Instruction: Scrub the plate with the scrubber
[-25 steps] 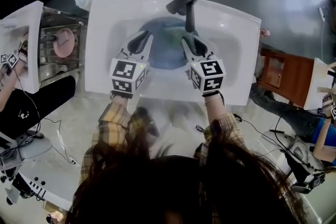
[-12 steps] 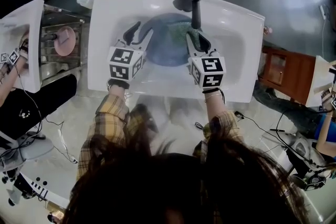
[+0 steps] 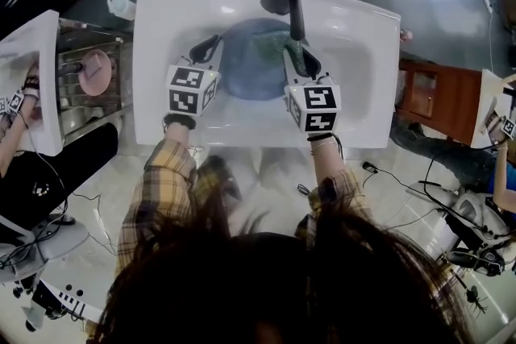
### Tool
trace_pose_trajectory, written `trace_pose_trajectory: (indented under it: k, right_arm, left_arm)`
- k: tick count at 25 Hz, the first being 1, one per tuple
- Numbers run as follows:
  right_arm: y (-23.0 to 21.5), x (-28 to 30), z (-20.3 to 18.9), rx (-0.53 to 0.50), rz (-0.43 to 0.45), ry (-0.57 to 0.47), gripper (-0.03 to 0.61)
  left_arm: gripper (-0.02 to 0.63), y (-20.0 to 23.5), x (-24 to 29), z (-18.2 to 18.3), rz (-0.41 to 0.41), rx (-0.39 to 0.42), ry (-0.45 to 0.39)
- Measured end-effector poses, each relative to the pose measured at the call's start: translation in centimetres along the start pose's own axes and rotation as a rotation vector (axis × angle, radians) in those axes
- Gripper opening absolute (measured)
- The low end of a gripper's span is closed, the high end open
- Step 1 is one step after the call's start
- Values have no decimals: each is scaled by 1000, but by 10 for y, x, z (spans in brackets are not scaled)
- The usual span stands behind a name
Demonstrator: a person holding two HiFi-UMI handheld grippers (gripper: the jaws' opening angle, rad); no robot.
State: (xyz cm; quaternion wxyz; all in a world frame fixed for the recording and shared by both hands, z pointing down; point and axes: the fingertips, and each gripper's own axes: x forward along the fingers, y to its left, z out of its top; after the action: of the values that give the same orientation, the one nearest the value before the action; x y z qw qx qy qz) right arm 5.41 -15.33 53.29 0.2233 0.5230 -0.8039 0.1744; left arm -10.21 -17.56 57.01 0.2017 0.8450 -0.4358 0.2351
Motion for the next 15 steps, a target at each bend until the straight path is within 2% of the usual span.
trace_pose_trajectory:
  k: [5,11,15]
  right_arm:
    - [-6,5,0,-39,-55,13,94]
    - [-10,20,5,-119,-115,29,89]
    - [2,36,10,-206,-103,45,89]
  left_arm:
    - [23,-3,2,-5,-10,102,47]
    - [23,-6,5,-8,-28,147,87]
    - [23,-11,6,-3,-41,155,101]
